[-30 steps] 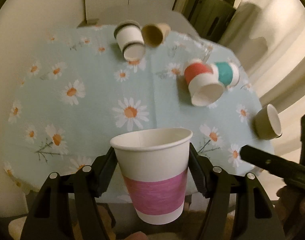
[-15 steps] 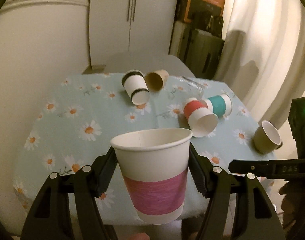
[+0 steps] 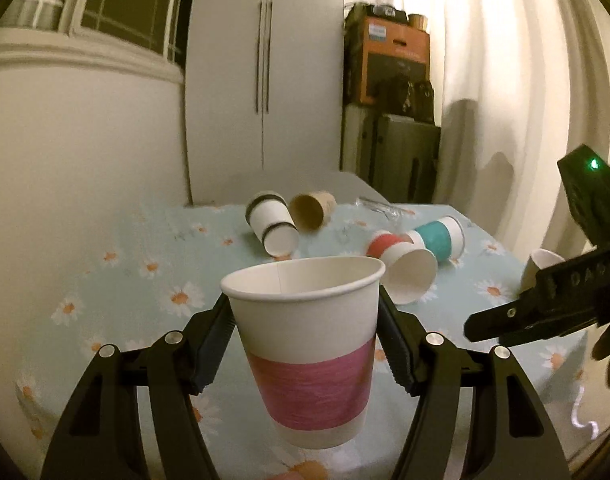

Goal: Flip cup upright
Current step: 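Carry the upright pink-banded cup with the left tool down toward the tablecloth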

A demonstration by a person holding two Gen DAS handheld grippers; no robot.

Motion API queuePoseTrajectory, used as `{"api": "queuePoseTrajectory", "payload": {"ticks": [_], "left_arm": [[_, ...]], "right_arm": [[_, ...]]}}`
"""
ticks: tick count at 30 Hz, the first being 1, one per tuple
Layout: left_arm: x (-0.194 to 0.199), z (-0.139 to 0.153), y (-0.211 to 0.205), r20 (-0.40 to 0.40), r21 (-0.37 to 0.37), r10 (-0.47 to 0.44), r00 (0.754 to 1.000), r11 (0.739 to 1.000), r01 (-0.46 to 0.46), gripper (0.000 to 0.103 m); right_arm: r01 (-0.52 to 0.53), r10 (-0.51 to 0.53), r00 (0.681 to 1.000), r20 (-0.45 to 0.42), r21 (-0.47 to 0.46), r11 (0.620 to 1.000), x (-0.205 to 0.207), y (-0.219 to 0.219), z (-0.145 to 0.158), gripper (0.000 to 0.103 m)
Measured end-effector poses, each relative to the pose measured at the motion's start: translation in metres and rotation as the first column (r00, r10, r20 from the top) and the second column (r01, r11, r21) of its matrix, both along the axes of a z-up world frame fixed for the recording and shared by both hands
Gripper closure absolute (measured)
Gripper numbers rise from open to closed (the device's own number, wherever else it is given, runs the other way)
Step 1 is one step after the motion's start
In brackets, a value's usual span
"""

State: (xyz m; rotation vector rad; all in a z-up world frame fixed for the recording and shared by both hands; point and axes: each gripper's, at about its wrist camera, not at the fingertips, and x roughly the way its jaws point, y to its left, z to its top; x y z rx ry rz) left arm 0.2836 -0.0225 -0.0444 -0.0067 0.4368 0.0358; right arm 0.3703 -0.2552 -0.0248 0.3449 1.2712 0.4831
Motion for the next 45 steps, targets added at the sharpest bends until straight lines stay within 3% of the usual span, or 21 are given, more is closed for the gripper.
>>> {"api": "queuePoseTrajectory", "payload": {"ticks": [6,12,18,26,45], "left_arm": [[-0.011,-0.007,-0.008,0.138,0.020,0.003,0.990,1.000,-0.006,0.038],[-0.010,-0.018,-0.012,0.211,0.005,0.037,0.977,0.999,-0.038,0.038],[-0.008,-0.040,-0.027,0.269,0.082,0.090,0.959,0.990,-0.116,0.037],[-0.003,-0.059,-0.036,0.270,0.153,0.091,0.959,0.979,-0.136,0.036],[-0.003,-0.064,-0.031,0.272,0.148,0.092,0.958,0.979,-0.137,0.035]], "right_arm": [[0.002,-0.002,1.000,0.000,-0.005,1.000,-0.001,0.000,0.001,0.030],[0.004,-0.004,1.000,-0.006,-0.011,1.000,0.001,0.001,-0.001,0.030],[0.008,-0.008,1.000,-0.011,-0.008,1.000,0.000,-0.001,-0.002,0.030],[0.007,-0.007,1.000,-0.021,-0.011,1.000,0.002,-0.002,-0.004,0.030],[0.009,-0.009,0.999,-0.036,-0.013,1.000,0.002,0.001,-0.004,0.029]]}}
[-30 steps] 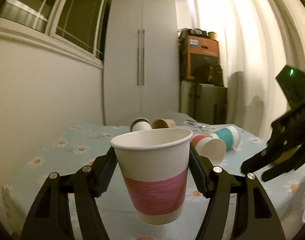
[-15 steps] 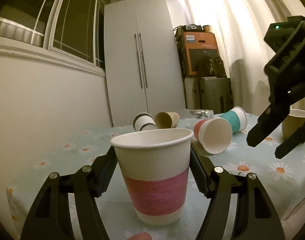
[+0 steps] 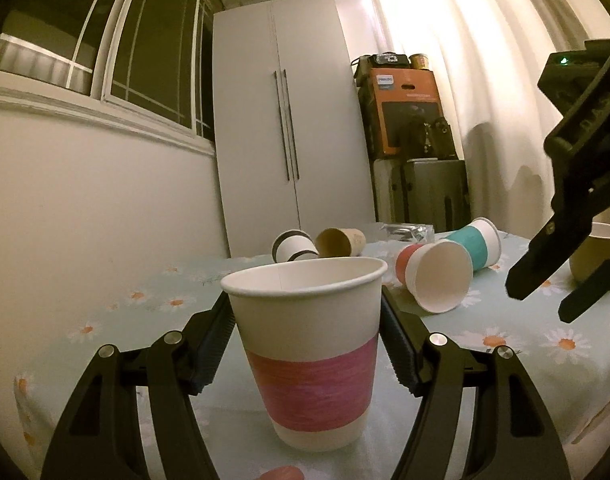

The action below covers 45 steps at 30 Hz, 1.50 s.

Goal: Flip cup upright
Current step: 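Carry the upright pink-banded cup with the left tool down toward the tablecloth, then set the cup rim-up on the tablecloth and open the left tool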

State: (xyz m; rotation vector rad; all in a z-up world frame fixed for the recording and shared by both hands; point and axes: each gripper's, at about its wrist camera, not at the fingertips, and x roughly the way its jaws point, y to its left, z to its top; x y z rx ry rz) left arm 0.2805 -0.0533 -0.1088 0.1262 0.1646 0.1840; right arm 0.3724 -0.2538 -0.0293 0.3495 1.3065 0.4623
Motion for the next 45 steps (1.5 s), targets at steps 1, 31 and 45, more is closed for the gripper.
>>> {"api": "queuePoseTrajectory", "payload": {"ticks": [1,31,45], "left_arm": [[0.001,-0.002,0.000,-0.009,0.006,0.003,1.000,1.000,-0.003,0.035],[-0.027,0.057,0.028,-0.069,-0.149,-0.126,0.990,0.982,0.115,0.007],[-0.068,0.106,0.051,-0.172,-0.208,-0.258,0.951,0.953,0.221,0.007]], "right_arm": [[0.003,-0.003,1.000,-0.002,0.001,1.000,0.000,-0.001,0.000,0.028],[0.056,-0.057,0.998,0.018,0.042,0.998,-0.001,-0.014,0.003,0.020],[0.070,-0.081,0.969,0.235,0.052,0.996,-0.046,-0.014,0.025,0.020]]}}
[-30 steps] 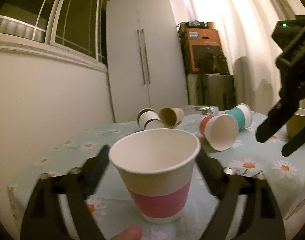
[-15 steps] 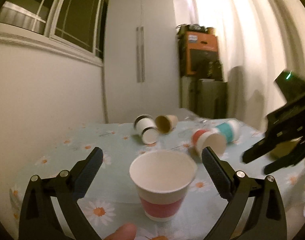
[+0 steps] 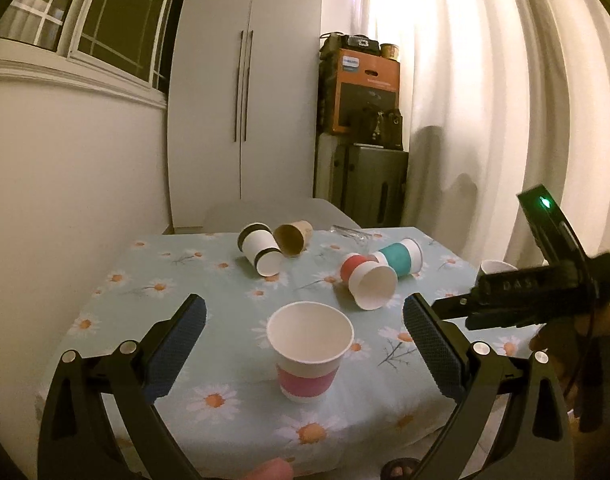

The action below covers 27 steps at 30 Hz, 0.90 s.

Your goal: Flip cup upright

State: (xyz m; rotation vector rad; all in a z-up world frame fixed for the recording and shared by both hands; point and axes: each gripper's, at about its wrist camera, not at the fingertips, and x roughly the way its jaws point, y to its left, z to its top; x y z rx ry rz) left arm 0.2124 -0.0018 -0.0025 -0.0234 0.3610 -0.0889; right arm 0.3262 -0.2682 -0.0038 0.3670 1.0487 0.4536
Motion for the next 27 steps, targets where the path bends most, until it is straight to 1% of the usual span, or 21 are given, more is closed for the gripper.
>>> {"api": "queuePoseTrajectory", "payload": {"ticks": [5,8,10,11,16,18,21,24,27], "left_arm": [[-0.020,0.008,0.013,-0.017,-0.038,-0.015,1.000,0.999,0.015,0.007],[-0.031,0.009,0.015,-0.039,-0.020,-0.020,0.999,1.000,0.019,0.007],[-0.039,0.010,0.017,-0.041,0.005,0.000,0.999,1.000,0.000,0.007],[-0.042,0.010,0.018,-0.048,0.004,0.004,0.999,1.000,-0.004,0.007],[-0.060,0.011,0.031,-0.074,-0.034,0.038,0.997,0.999,-0.040,0.007],[-0.067,0.012,0.033,-0.085,-0.036,0.038,0.996,0.998,-0.041,0.007],[-0.081,0.017,0.033,-0.057,-0.017,0.063,0.996,0.998,-0.064,0.007],[-0.098,0.023,0.036,-0.024,-0.037,0.078,0.997,0.996,-0.079,0.007],[-0.109,0.026,0.038,-0.025,-0.050,0.077,0.997,0.996,-0.079,0.007]], "right_arm": [[0.015,-0.016,0.996,0.086,0.013,1.000,-0.030,-0.011,0.010,0.020],[0.014,-0.013,0.990,0.142,-0.003,1.000,-0.051,-0.013,0.018,0.018],[0.000,0.001,0.983,0.182,-0.004,1.000,-0.064,-0.013,0.024,0.015],[-0.007,0.007,0.982,0.189,0.000,1.000,-0.068,-0.011,0.025,0.015],[-0.038,0.040,0.972,0.232,-0.013,0.999,-0.093,-0.003,0.032,0.015],[-0.023,0.031,0.963,0.268,-0.032,0.999,-0.107,0.000,0.036,0.015],[-0.029,0.041,0.951,0.308,-0.044,0.999,-0.126,0.003,0.041,0.015],[-0.041,0.056,0.937,0.345,-0.051,0.998,-0.147,0.005,0.045,0.015],[-0.110,0.110,0.916,0.387,-0.023,0.994,-0.168,0.008,0.050,0.015]]}}
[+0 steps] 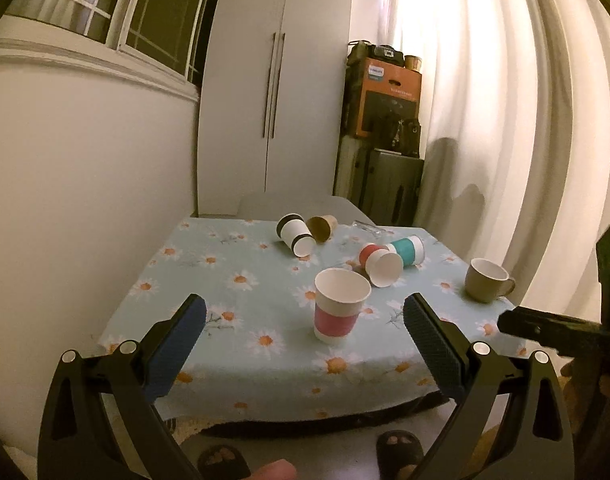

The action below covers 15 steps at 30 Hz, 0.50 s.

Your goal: Flip cup upright

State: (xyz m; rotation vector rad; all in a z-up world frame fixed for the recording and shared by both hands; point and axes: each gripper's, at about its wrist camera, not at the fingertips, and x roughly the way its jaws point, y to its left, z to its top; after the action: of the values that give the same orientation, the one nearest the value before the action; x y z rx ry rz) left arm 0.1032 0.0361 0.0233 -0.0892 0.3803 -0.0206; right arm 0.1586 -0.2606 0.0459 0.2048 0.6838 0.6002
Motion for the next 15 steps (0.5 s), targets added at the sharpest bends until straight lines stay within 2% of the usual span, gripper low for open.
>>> {"api": "queuePoseTrajectory", "payload": {"ticks": [5,13,15], "left_arm": [[-0.018,-0.001,-0.003,-0.009,-0.001,-0.010,1.000,1.000,0.010,0.007],[-0.043,-0.013,-0.016,-0.012,0.060,-0.008,1.000,0.998,0.009,0.007],[-0.050,-0.019,-0.018,-0.019,0.073,-0.013,1.000,0.997,0.015,0.007]], "right_arm": [[-0.046,0.047,0.998,0.048,-0.015,0.999,-0.030,0.006,0.004,0.014],[-0.049,0.055,0.994,0.093,-0.061,0.997,-0.061,0.009,0.006,0.014],[-0.044,0.051,0.993,0.102,-0.068,0.997,-0.068,0.008,0.006,0.011]]}}
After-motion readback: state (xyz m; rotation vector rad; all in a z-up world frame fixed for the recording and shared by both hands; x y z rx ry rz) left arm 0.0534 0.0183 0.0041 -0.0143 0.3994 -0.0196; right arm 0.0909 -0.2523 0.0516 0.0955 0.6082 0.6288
